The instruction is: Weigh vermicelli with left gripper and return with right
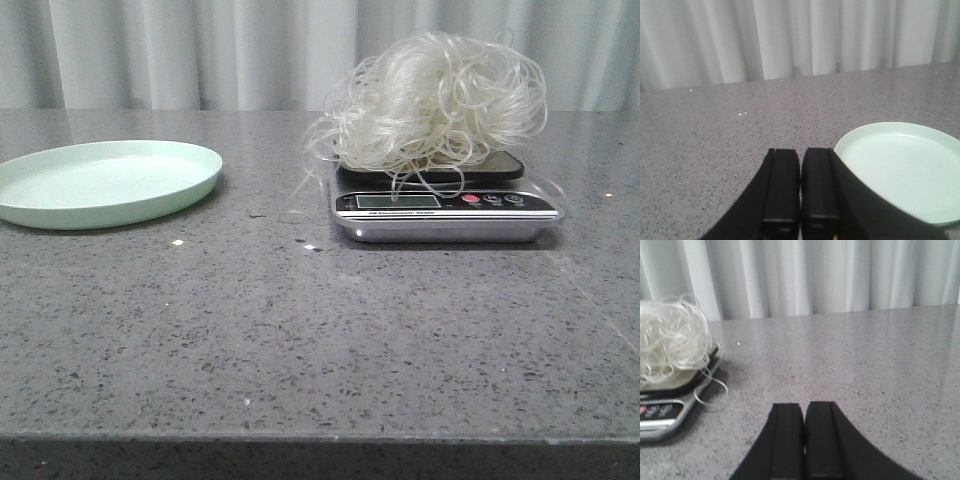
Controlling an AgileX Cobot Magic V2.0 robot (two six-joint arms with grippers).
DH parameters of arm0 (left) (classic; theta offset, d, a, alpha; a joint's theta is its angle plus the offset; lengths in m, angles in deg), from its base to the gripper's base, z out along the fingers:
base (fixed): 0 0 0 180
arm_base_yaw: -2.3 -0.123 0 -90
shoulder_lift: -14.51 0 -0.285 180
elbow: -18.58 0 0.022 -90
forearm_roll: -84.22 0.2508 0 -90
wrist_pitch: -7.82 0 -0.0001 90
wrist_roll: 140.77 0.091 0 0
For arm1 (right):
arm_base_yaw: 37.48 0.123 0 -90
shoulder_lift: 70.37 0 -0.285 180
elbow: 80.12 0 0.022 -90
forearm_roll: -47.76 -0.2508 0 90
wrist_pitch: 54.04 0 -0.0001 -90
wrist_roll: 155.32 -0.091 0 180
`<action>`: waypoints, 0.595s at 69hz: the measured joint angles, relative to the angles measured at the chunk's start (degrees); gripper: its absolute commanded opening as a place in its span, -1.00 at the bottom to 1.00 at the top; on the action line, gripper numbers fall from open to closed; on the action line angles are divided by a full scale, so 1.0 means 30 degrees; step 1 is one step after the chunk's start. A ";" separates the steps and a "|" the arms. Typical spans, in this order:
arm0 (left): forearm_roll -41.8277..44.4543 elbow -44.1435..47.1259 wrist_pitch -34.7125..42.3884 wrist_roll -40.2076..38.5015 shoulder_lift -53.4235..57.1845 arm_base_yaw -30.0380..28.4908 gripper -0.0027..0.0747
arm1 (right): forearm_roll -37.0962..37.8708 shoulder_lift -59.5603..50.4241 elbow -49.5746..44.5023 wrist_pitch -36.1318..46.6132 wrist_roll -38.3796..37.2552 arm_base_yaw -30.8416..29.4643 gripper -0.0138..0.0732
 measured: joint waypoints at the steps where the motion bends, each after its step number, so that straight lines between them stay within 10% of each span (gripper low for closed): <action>1: 0.0000 0.0053 0.0037 0.0000 0.0038 0.0000 -0.58 | 0.0000 0.0000 0.0033 0.0000 0.0000 0.0000 -0.33; 41: -0.0112 0.0492 0.1163 0.0000 0.0271 0.0419 -0.58 | -0.0595 1.0090 1.3107 -0.3093 0.0000 0.0041 -0.33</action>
